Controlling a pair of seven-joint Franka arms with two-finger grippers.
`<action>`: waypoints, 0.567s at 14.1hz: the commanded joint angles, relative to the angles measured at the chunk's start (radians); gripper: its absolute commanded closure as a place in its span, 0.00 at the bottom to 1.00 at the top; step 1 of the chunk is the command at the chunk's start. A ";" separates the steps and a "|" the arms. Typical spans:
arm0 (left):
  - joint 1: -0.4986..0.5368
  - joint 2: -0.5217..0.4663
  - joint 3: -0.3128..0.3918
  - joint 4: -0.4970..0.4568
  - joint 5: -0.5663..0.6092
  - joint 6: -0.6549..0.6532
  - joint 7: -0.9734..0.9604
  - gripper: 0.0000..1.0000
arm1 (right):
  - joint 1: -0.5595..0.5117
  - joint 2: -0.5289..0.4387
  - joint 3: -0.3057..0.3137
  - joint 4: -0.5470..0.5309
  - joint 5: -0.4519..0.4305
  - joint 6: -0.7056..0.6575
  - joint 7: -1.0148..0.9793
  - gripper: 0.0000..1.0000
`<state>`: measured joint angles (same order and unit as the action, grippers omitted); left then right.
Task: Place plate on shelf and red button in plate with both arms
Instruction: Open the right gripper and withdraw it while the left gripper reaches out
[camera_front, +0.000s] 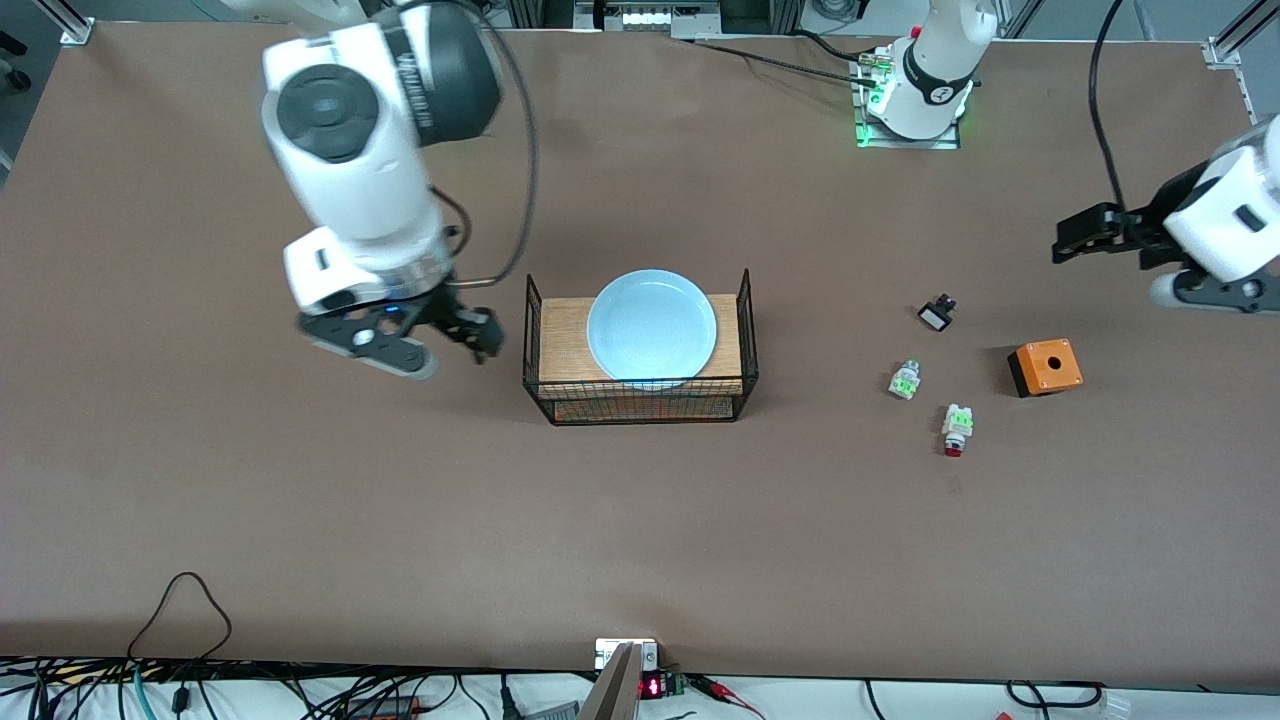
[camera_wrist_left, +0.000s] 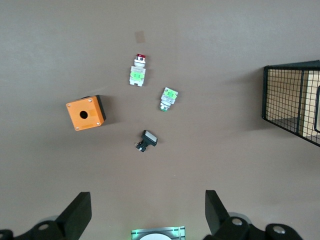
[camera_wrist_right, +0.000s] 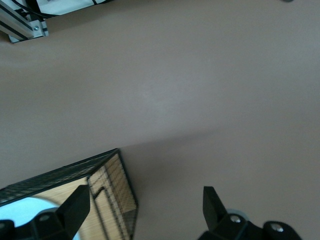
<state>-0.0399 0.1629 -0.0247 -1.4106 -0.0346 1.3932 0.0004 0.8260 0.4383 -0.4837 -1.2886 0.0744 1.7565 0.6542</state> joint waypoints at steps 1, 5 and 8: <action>-0.023 0.041 -0.001 0.002 0.021 0.024 0.010 0.00 | -0.025 0.007 -0.039 0.048 0.019 -0.058 -0.181 0.00; -0.017 0.107 -0.006 -0.088 0.022 0.214 0.083 0.00 | -0.134 -0.024 -0.049 0.051 0.018 -0.091 -0.449 0.00; -0.014 0.203 -0.006 -0.113 0.024 0.373 0.141 0.00 | -0.238 -0.055 -0.049 0.051 0.037 -0.120 -0.629 0.00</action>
<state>-0.0560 0.3138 -0.0286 -1.5151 -0.0344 1.6921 0.0966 0.6586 0.4123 -0.5416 -1.2526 0.0762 1.6805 0.1372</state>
